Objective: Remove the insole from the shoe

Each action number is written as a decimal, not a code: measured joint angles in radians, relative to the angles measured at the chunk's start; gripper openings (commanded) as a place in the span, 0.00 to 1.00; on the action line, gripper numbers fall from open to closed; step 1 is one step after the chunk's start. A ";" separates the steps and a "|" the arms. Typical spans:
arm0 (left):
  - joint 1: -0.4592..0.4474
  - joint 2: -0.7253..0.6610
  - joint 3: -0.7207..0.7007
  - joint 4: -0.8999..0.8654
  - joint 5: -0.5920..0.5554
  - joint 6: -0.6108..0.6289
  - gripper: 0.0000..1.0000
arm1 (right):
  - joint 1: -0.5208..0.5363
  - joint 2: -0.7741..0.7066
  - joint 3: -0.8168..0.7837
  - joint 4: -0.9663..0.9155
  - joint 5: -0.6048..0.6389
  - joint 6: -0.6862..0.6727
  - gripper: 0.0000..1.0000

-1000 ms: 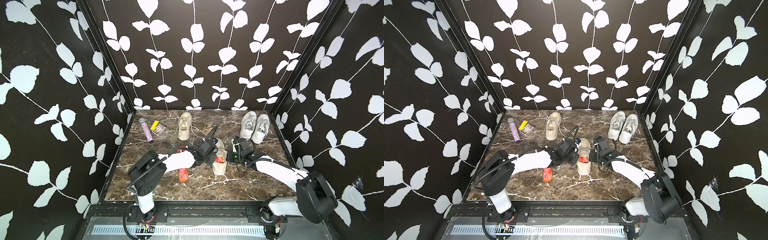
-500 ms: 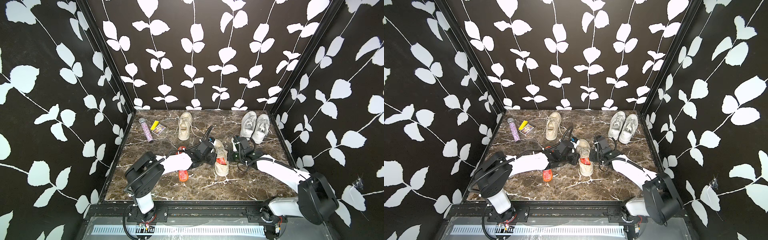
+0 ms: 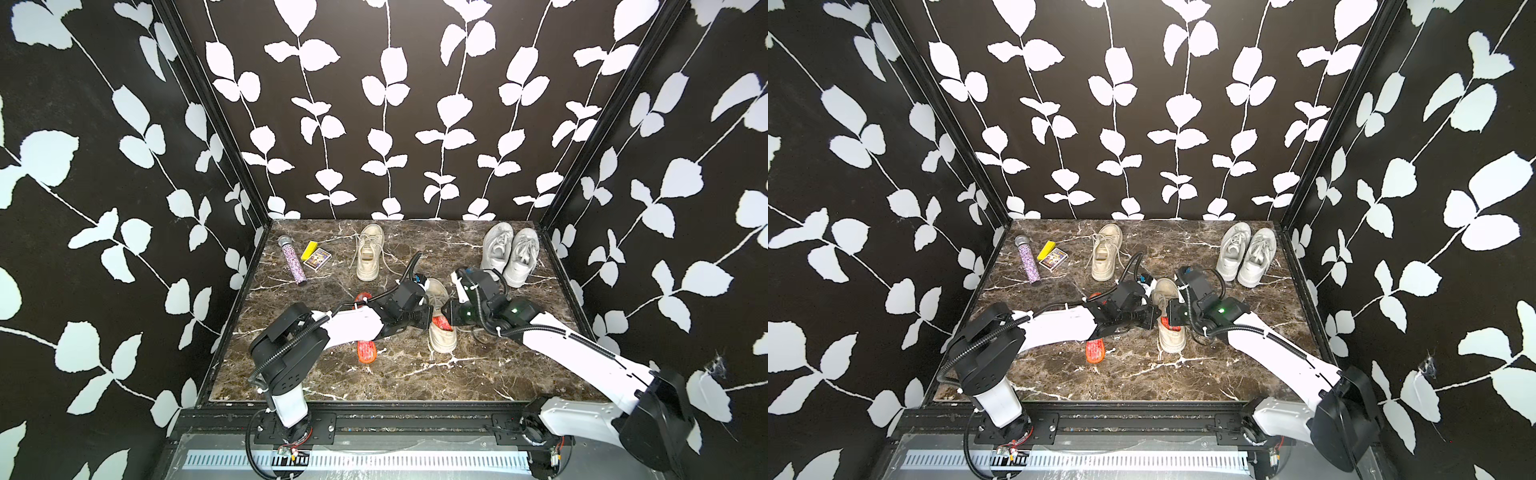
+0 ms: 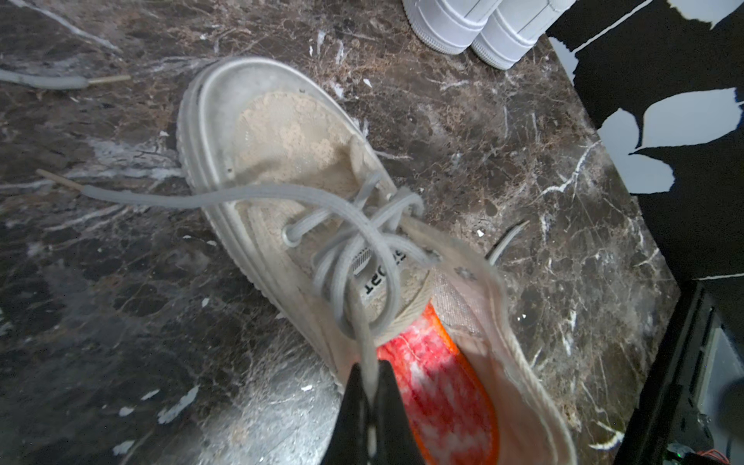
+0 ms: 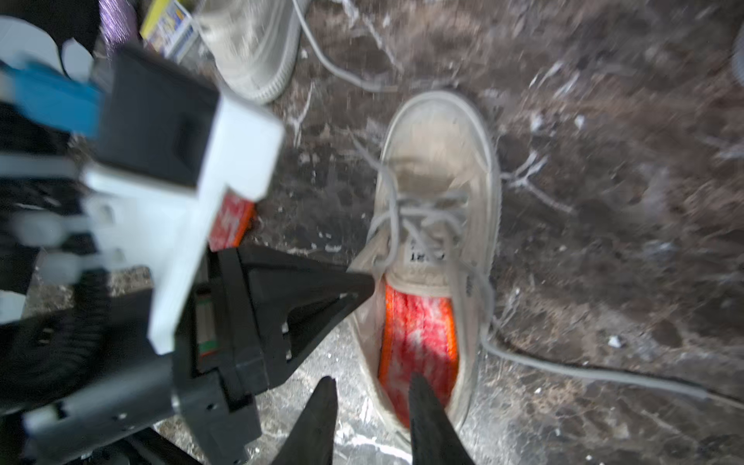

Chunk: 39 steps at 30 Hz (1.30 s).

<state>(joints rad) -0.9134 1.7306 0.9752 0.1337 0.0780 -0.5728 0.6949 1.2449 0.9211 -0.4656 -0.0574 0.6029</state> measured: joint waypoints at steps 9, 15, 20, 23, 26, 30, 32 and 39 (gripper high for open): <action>0.000 0.000 -0.007 0.007 0.000 -0.004 0.00 | 0.018 0.150 0.010 -0.008 0.001 0.037 0.31; 0.000 0.000 -0.018 0.022 -0.003 -0.007 0.00 | 0.019 0.231 0.043 -0.053 0.058 0.044 0.37; 0.000 -0.001 -0.028 0.031 -0.008 -0.007 0.00 | 0.019 0.279 0.061 -0.093 0.108 0.044 0.48; 0.000 -0.003 -0.037 0.037 -0.012 -0.007 0.00 | 0.019 0.289 0.070 -0.096 0.119 0.041 0.56; 0.000 -0.011 -0.051 0.050 -0.018 -0.007 0.00 | 0.021 0.298 0.077 -0.097 0.121 0.038 0.59; 0.000 -0.018 -0.064 0.060 -0.023 -0.007 0.00 | 0.021 0.344 0.095 -0.094 0.121 0.033 0.60; 0.000 -0.018 -0.069 0.062 -0.027 -0.007 0.00 | 0.021 0.379 0.104 -0.085 0.123 0.033 0.61; 0.000 -0.041 -0.090 0.072 -0.043 -0.007 0.00 | 0.021 0.451 0.143 -0.085 0.148 0.034 0.59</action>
<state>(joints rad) -0.9138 1.6894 0.8856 0.2058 0.0349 -0.5800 0.7155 1.6962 1.0637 -0.5507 0.0910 0.6373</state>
